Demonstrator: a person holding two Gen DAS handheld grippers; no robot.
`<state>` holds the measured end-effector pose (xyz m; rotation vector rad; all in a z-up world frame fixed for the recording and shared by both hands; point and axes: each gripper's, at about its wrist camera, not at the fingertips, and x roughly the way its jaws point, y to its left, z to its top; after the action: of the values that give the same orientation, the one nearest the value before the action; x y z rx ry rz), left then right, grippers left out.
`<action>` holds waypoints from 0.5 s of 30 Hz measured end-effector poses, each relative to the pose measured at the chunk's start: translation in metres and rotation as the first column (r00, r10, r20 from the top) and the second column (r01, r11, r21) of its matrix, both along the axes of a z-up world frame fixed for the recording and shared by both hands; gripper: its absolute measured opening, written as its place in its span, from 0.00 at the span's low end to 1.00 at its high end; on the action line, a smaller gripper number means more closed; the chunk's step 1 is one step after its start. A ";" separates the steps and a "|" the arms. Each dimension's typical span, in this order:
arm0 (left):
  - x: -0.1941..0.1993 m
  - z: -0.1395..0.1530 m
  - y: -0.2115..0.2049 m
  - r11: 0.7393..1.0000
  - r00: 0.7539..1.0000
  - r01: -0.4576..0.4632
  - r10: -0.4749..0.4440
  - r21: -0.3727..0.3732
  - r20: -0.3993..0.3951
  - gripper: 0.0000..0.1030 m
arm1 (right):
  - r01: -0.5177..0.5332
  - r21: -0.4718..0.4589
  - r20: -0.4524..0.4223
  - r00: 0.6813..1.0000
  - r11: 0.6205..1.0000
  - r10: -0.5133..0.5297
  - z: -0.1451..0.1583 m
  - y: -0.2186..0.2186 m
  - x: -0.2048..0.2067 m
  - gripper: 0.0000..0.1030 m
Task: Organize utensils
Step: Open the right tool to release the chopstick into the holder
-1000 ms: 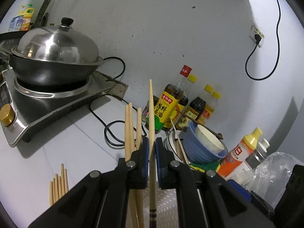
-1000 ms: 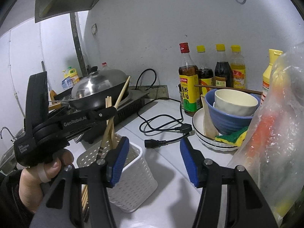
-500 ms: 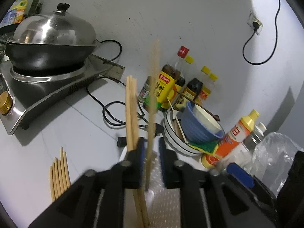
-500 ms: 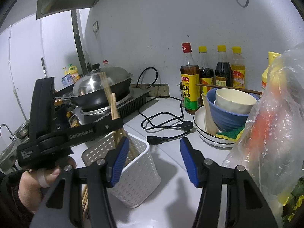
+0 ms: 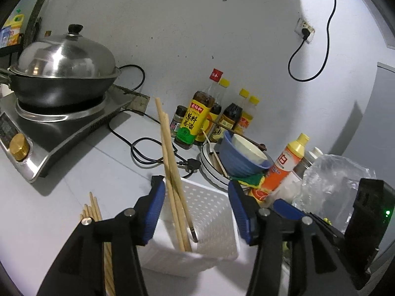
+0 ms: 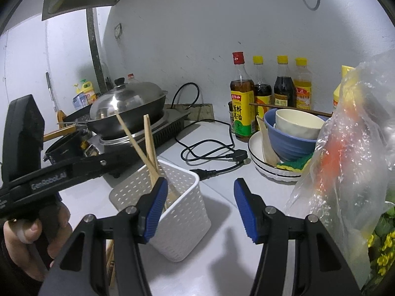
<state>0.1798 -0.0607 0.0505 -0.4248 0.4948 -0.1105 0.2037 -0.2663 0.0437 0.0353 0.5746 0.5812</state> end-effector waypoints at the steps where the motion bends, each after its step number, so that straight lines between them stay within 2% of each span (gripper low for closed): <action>1: -0.003 0.001 0.002 1.000 1.000 0.000 0.000 -0.001 0.004 0.53 | -0.001 -0.002 0.001 1.000 1.000 0.001 0.001 0.001 -0.002 0.52; 9: -0.032 0.006 0.022 1.000 1.000 0.003 -0.003 0.013 0.031 0.55 | -0.013 -0.034 0.010 1.000 0.999 0.014 0.006 0.021 -0.025 0.52; 15: -0.049 0.000 0.042 0.999 0.999 -0.030 0.029 0.031 0.026 0.56 | -0.016 -0.053 0.012 1.000 0.998 0.016 0.006 0.033 -0.038 0.52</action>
<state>0.1305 -0.0183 0.0505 -0.3991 0.4645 -0.0797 0.1662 -0.2333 0.0495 -0.0228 0.5782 0.5812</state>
